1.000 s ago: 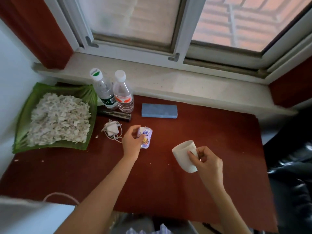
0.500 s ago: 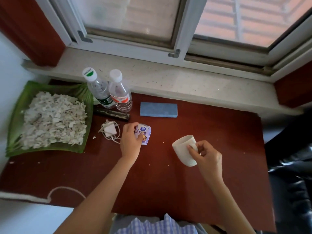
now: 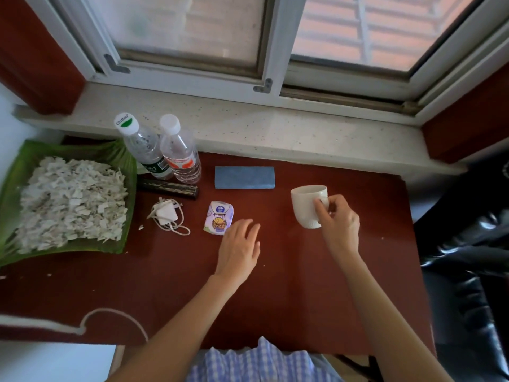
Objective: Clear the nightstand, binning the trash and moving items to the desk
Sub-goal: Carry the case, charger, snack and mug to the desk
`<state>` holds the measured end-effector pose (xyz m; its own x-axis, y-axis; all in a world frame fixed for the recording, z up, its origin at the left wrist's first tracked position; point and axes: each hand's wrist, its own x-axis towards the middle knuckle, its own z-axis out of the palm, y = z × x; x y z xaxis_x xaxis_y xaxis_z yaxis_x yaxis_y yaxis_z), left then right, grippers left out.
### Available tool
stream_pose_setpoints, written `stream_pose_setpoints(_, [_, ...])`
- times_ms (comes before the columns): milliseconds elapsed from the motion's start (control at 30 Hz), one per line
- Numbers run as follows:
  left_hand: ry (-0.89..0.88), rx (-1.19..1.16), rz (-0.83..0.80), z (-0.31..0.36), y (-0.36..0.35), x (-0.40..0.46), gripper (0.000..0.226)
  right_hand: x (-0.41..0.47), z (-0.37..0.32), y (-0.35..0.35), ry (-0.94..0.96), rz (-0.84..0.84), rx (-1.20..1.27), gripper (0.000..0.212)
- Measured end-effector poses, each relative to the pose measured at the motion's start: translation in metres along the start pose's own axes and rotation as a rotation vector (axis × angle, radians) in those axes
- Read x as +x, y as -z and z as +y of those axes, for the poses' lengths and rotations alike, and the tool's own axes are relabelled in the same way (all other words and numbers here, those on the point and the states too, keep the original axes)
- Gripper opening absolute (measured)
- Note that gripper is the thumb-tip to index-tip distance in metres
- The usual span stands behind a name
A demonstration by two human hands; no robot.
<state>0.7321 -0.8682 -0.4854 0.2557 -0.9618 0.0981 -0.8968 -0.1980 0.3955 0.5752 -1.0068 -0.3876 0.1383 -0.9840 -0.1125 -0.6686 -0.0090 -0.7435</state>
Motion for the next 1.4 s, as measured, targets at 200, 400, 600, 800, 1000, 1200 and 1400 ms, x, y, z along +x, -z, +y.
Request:
stream_pose_setpoints(200, [-0.031,0.100,-0.149,0.005,-0.023,-0.007,0.046,0.031,0.011,-0.009,0.013,0.107,-0.008,0.024])
stream_pose_setpoints(400, [-0.058,0.140,-0.170,0.001,-0.024,-0.004,0.047,0.038,0.023,-0.032,-0.043,0.139,0.060,0.023])
stream_pose_setpoints(600, [-0.076,0.124,-0.184,-0.003,-0.020,-0.004,0.048,0.026,0.038,-0.047,-0.106,0.162,0.132,0.021])
stream_pose_setpoints(800, [-0.073,0.123,-0.194,-0.003,-0.019,-0.004,0.050,0.016,0.048,-0.047,-0.083,0.149,0.130,0.021])
stream_pose_setpoints(1000, [-0.055,0.118,-0.209,-0.002,-0.019,-0.004,0.052,0.005,0.066,-0.044,-0.136,0.216,0.100,0.019])
stream_pose_setpoints(1200, [-0.062,0.117,-0.203,-0.003,-0.020,-0.006,0.053,0.002,0.079,-0.042,-0.086,0.233,0.046,0.023])
stream_pose_setpoints(1400, [-0.070,0.129,-0.187,-0.002,-0.020,-0.008,0.056,0.014,0.080,-0.048,-0.040,0.205,0.048,0.022])
